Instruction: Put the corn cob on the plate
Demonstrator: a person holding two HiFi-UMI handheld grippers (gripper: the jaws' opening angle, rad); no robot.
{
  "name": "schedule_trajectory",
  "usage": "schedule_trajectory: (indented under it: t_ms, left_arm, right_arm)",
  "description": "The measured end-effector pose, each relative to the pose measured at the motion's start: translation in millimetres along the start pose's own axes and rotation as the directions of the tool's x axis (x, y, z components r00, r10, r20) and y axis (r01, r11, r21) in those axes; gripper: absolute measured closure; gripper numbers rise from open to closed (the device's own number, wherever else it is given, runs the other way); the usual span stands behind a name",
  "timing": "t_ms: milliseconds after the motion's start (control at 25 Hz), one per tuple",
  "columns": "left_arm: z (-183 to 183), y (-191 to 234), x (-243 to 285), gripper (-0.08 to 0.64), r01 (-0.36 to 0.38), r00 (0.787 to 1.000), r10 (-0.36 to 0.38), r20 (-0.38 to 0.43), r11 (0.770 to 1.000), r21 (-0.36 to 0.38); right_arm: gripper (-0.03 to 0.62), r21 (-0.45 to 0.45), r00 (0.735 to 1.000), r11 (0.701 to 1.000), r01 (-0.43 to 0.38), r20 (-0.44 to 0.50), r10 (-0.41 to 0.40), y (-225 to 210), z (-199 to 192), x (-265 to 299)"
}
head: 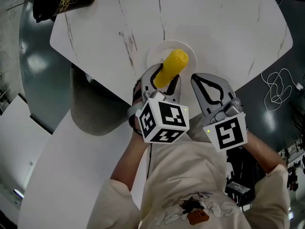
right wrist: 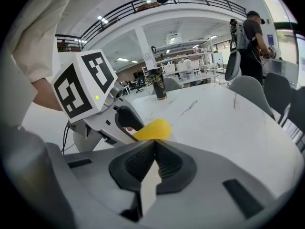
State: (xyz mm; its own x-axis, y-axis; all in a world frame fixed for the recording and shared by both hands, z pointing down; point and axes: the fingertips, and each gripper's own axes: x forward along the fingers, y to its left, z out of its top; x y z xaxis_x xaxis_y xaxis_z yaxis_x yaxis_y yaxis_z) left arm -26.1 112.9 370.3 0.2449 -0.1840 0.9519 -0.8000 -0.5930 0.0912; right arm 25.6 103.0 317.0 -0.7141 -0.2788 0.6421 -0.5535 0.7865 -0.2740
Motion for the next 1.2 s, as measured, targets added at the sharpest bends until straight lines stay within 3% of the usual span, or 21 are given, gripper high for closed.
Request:
schedule_trajectory:
  t_ms: [560, 680, 840, 1200]
  left_arm:
    - [5.3, 6.9, 8.0, 0.348, -0.008, 0.999, 0.008, 0.048, 1.000, -0.001]
    - [7.7, 6.3, 4.6, 0.345, 0.022, 0.997, -0.023, 0.070, 1.000, 0.016]
    - [3.8, -0.5, -7.8, 0.344, 0.063, 0.993, -0.060, 0.105, 0.998, -0.023]
    - [-6.9, -7.9, -49.8, 0.345, 0.048, 0.978, -0.021, 0.209, 0.990, -0.129]
  right_arm:
    - [0.588, -0.001, 1.000, 1.000, 0.014, -0.003, -0.014, 1.6, -1.6, -3.9]
    - [0.589, -0.001, 1.000, 1.000, 0.021, 0.001, -0.021, -0.9, 1.3, -4.7]
    - [0.588, 0.008, 1.000, 1.000, 0.024, 0.005, -0.024, 3.1, 0.0, -10.0]
    - [0.589, 0.017, 0.998, 0.999, 0.051, 0.027, -0.051, 24.1, 19.4, -22.5]
